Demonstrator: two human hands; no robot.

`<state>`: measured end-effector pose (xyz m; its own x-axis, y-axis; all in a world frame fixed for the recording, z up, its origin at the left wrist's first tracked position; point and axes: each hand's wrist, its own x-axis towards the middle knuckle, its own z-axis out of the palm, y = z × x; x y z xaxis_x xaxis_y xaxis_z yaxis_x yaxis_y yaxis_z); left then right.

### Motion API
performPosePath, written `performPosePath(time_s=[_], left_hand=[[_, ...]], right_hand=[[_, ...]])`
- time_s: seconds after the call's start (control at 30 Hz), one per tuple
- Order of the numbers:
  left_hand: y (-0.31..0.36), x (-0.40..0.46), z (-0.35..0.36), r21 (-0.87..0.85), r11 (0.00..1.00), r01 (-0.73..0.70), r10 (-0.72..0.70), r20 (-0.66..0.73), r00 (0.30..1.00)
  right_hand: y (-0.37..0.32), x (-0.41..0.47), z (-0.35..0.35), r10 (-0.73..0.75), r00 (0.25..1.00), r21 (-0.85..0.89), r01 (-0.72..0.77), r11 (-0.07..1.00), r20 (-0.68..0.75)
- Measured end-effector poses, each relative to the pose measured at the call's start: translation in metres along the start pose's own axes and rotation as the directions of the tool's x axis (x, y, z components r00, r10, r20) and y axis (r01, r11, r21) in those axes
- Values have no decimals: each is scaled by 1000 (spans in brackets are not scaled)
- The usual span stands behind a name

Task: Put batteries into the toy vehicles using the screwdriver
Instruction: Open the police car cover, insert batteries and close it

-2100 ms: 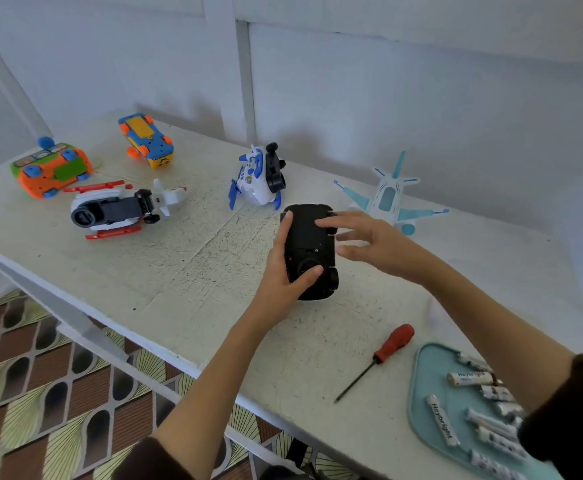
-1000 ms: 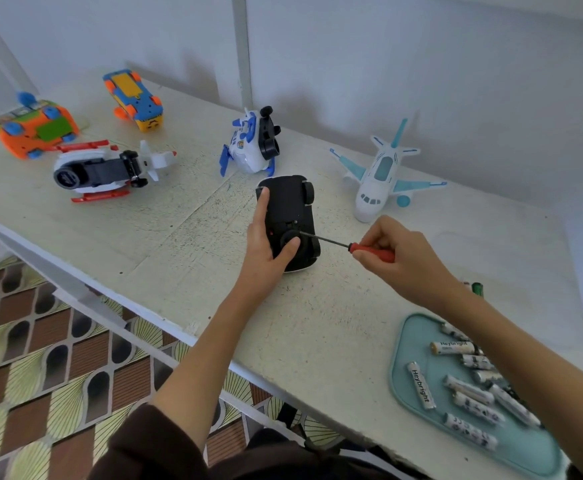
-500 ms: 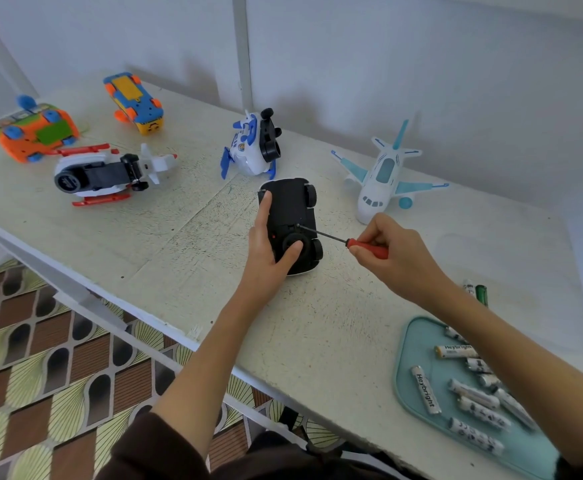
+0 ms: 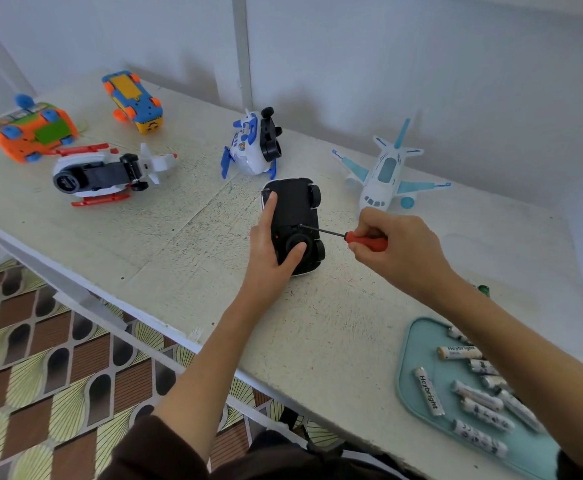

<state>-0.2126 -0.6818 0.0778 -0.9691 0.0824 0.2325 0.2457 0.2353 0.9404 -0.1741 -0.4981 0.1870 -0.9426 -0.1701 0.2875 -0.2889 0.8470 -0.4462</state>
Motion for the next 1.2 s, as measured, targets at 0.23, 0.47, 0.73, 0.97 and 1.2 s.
performPosePath(time_s=[0.23, 0.47, 0.73, 0.97, 1.2], left_hand=[[5, -1, 0, 71, 997, -30, 34, -44, 998], [3, 1, 0, 117, 992, -37, 44, -61, 997], [3, 2, 0, 102, 994, -30, 37, -71, 997], [4, 1, -1, 102, 994, -48, 55, -64, 996], [4, 1, 0, 102, 993, -54, 61, -67, 996]], right_hand=[[-10, 7, 4, 119, 992, 50, -121, 991, 42], [-15, 19, -5, 100, 986, 37, -106, 994, 133], [-11, 23, -6, 217, 967, 10, -220, 975, 136], [-12, 24, -5, 102, 994, -43, -100, 994, 29], [-16, 27, -13, -155, 983, -11, 157, 988, 100]])
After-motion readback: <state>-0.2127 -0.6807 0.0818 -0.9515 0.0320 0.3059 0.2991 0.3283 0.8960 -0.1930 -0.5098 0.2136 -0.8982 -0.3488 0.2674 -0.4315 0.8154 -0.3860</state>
